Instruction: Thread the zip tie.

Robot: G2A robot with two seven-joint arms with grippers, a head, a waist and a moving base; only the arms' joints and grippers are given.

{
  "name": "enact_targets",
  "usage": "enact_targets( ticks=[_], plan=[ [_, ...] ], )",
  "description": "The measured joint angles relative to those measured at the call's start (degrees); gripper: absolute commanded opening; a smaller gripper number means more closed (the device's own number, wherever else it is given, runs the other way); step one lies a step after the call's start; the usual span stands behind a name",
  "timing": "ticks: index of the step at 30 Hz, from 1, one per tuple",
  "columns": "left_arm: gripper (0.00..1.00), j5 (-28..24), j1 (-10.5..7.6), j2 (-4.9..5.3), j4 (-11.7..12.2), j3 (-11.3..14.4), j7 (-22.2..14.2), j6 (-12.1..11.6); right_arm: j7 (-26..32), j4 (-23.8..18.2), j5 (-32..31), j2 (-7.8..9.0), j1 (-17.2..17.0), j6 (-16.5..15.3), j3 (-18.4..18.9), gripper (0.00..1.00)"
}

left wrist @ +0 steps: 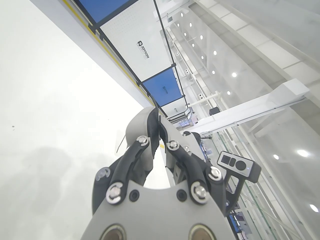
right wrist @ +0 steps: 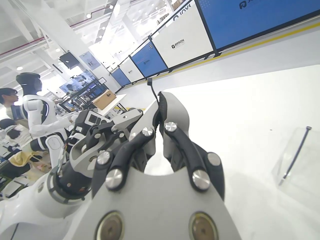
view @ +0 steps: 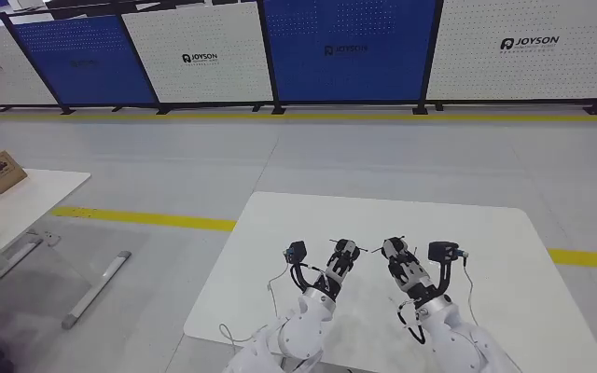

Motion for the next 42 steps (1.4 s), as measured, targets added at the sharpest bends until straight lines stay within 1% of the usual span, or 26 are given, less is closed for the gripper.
enact_targets(
  ticks=[6,11,15,22,29,37,42],
  plan=[
    [0.0,0.0,0.0,0.0,0.0,0.0,0.0,0.0,-0.24,0.54,1.29,-0.42,0.47,0.08,-0.74,0.0],
    [0.0,0.0,0.0,0.0,0.0,0.0,0.0,0.0,-1.04,1.69,0.87,-0.89,1.43,0.64,-1.92,0.0],
    [0.0,0.0,0.0,0.0,0.0,0.0,0.0,0.0,-2.18,2.86,0.41,-1.14,1.92,1.04,-2.04,0.0],
    [0.0,0.0,0.0,0.0,0.0,0.0,0.0,0.0,-3.08,2.81,-0.14,-1.29,1.37,0.83,-1.66,0.0],
    [0.0,0.0,0.0,0.0,0.0,0.0,0.0,0.0,-3.76,1.55,-0.05,-1.41,0.28,-0.04,-1.33,0.0],
    [0.0,0.0,0.0,0.0,0.0,0.0,0.0,0.0,-3.3,2.34,-0.36,-1.7,0.7,0.34,-1.54,0.0],
    [0.0,0.0,0.0,0.0,0.0,0.0,0.0,0.0,-3.44,1.94,0.13,-1.79,0.26,-0.02,-1.16,0.0]
  ],
)
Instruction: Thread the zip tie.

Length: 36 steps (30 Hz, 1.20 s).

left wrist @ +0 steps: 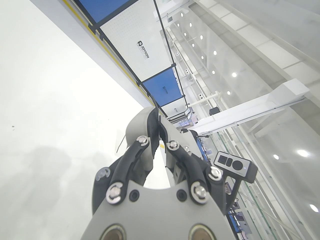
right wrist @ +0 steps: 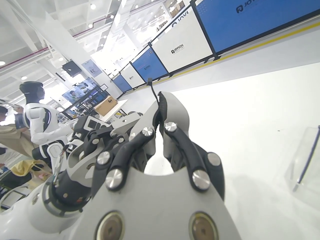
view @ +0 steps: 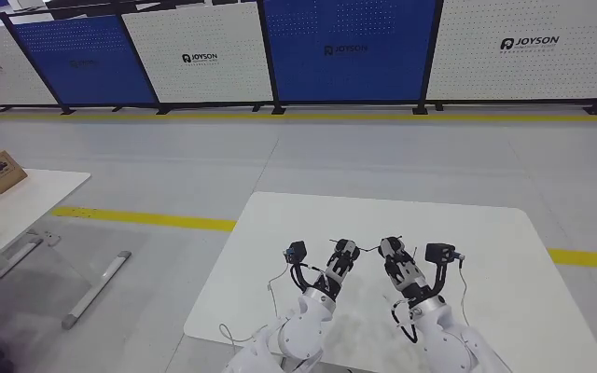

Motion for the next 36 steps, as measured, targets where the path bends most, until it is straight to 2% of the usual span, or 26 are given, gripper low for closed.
enact_targets(
  ticks=[21,36],
  plan=[
    [0.0,0.0,0.0,0.0,0.0,0.0,0.0,0.0,-0.2,-0.12,-0.93,-0.36,-0.41,-0.3,0.94,0.0],
    [0.0,0.0,0.0,0.0,0.0,0.0,0.0,0.0,0.6,1.01,-1.35,-0.9,0.82,-0.6,0.14,0.0]
  ],
)
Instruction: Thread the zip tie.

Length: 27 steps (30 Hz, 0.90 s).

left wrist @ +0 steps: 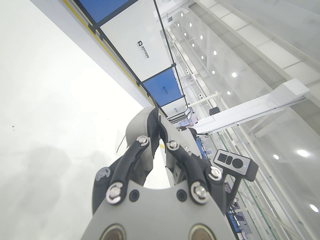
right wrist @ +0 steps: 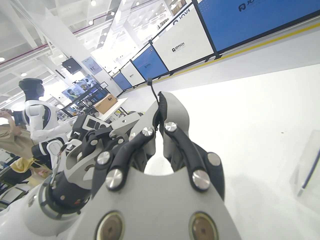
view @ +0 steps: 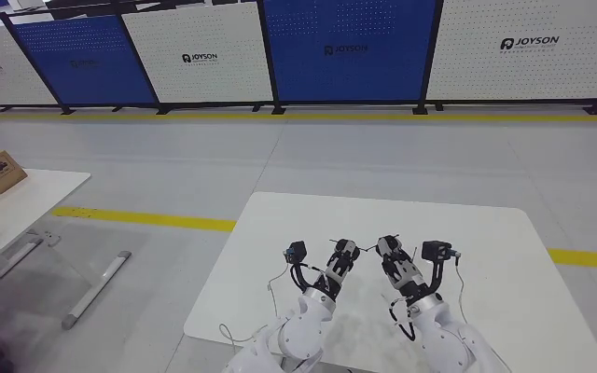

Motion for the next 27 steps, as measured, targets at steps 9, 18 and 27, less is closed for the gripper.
enact_targets(
  ticks=[9,18,27],
  plan=[
    [0.0,0.0,0.0,0.0,0.0,0.0,0.0,0.0,0.18,-1.41,-0.31,0.26,-1.74,-0.72,1.71,0.0],
    [0.0,0.0,0.0,0.0,0.0,0.0,0.0,0.0,0.44,-0.38,-0.25,-0.11,-0.62,-0.52,1.06,0.0],
    [0.0,0.0,0.0,0.0,0.0,0.0,0.0,0.0,0.43,1.01,-0.39,-0.38,-0.3,-0.79,0.61,0.0]
  ],
)
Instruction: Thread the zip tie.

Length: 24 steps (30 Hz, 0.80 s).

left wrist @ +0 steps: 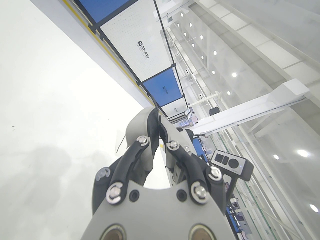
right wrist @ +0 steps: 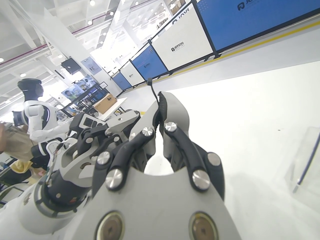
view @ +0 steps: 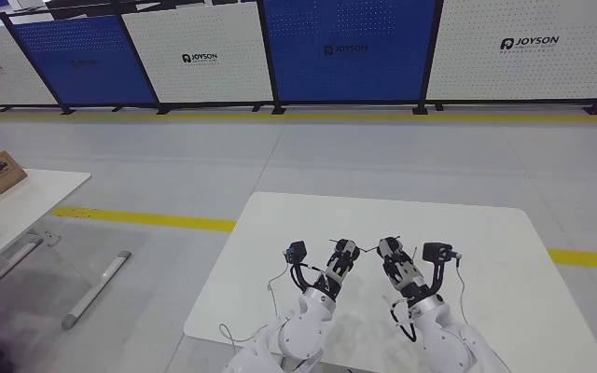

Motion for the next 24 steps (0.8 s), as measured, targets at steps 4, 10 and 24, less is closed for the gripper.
enact_targets(
  ticks=[4,10,24],
  plan=[
    [0.0,0.0,0.0,0.0,0.0,0.0,0.0,0.0,0.15,-0.35,0.13,-0.04,-0.16,-0.19,0.15,0.0],
    [0.0,0.0,0.0,0.0,0.0,0.0,0.0,0.0,1.19,-0.4,2.43,-0.25,-0.41,-0.91,-0.21,0.0],
    [0.0,-2.24,0.37,-0.31,-0.02,-0.61,1.11,-1.49,0.92,-0.37,4.51,-0.7,-0.21,0.82,-0.18,0.0]
  ],
)
